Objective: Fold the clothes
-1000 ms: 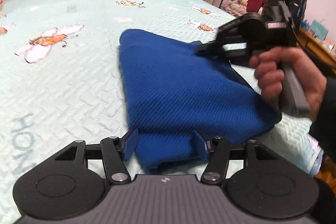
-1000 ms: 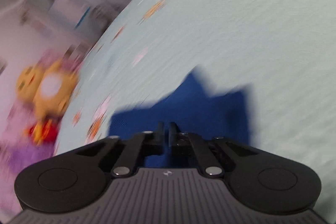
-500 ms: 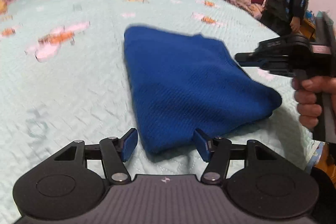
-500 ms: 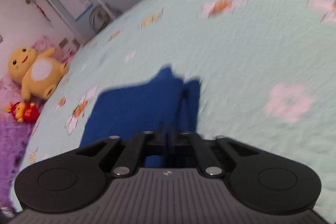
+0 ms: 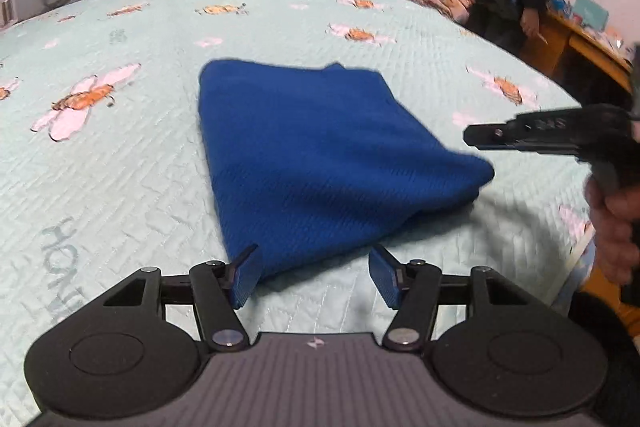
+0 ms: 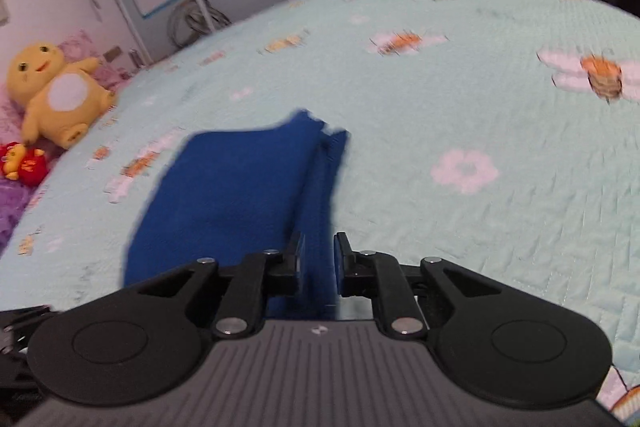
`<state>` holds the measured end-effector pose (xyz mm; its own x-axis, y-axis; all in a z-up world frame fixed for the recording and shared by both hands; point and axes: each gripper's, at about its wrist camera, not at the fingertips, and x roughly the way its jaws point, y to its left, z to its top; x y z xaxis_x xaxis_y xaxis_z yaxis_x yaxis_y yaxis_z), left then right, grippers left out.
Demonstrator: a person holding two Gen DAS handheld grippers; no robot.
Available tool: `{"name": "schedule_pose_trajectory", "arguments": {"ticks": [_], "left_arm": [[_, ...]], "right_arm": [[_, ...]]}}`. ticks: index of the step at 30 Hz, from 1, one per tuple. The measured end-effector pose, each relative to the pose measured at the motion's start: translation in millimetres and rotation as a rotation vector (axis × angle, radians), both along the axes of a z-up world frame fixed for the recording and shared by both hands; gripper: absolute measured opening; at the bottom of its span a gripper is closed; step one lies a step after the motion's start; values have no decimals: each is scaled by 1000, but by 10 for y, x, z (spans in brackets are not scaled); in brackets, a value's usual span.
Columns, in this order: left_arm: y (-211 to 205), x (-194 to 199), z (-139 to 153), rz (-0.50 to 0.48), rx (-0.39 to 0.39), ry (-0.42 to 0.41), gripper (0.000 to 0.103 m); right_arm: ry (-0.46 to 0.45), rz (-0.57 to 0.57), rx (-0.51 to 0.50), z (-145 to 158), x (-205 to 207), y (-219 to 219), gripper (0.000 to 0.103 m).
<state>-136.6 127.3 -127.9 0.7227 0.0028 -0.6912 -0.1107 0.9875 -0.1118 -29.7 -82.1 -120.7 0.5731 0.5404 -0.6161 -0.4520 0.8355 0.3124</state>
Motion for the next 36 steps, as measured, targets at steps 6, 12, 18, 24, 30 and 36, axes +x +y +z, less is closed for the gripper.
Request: {"name": "schedule_pose_trajectory", "arguments": {"ticks": [6, 12, 18, 24, 30, 36], "left_arm": [[-117, -10, 403, 52, 39, -15, 65], [-138, -210, 692, 99, 91, -53, 69], [-96, -358, 829, 141, 109, -74, 70], [-105, -451, 916, 155, 122, -92, 70], [-122, -496, 972, 164, 127, -103, 70], [-130, -506, 990, 168, 134, -105, 70]], "right_arm": [[-64, 20, -64, 432, -322, 265, 63], [-88, 24, -121, 738, -497, 474, 70], [-126, 33, -134, 918, -701, 521, 70], [-166, 37, -146, 1067, -834, 536, 70], [-187, 43, -144, 1153, -925, 537, 70], [-191, 48, -139, 1173, -955, 524, 70]]}}
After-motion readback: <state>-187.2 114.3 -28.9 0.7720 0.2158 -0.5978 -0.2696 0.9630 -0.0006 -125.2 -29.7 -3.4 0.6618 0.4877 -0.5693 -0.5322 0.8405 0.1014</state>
